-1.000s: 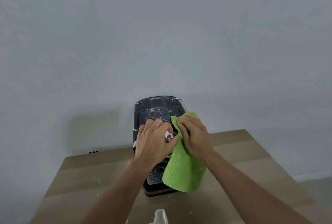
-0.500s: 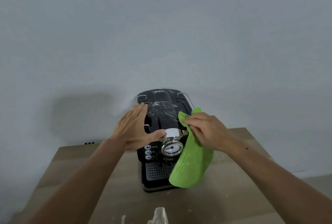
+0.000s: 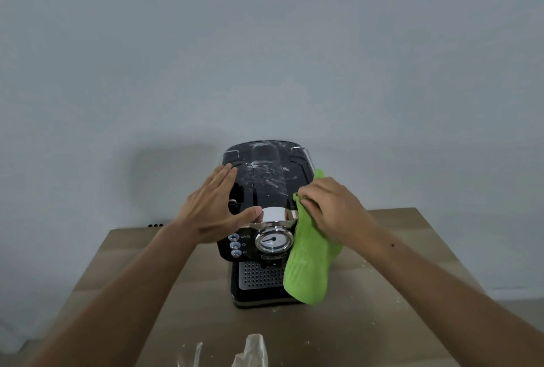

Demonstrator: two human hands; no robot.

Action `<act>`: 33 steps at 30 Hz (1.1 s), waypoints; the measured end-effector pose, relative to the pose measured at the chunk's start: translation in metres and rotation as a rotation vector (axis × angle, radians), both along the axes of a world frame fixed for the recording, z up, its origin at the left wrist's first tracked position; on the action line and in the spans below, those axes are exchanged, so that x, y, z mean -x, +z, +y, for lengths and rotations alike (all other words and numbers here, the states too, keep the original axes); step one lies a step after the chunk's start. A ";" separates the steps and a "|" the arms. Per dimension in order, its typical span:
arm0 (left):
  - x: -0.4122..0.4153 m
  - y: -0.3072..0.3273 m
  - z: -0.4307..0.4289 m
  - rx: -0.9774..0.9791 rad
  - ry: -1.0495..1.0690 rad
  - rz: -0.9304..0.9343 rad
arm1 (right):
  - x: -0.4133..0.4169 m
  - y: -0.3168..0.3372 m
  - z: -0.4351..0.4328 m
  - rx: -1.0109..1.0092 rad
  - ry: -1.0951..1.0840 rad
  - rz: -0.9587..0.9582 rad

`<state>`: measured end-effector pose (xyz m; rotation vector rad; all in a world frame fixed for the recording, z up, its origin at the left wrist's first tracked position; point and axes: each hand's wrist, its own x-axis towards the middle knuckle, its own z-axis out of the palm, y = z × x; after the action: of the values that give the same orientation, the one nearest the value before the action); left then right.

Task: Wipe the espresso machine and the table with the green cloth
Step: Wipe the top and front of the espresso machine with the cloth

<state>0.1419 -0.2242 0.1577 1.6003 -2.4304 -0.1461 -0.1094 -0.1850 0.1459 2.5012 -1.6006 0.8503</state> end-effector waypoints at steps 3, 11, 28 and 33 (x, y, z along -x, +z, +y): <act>0.002 0.000 0.001 0.014 0.002 -0.004 | 0.007 -0.010 0.008 0.067 0.041 -0.073; 0.002 -0.004 0.000 0.050 0.015 0.024 | 0.000 0.028 -0.021 -0.242 0.047 0.126; 0.004 -0.009 0.000 0.086 0.015 0.086 | -0.006 0.003 -0.003 -0.076 -0.052 -0.016; 0.006 -0.009 0.001 0.096 0.029 0.107 | -0.024 -0.032 0.034 0.146 -0.101 0.014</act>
<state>0.1364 -0.2234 0.1490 1.5446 -2.2973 -0.1051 -0.0853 -0.1510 0.1143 2.3020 -1.5833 0.8998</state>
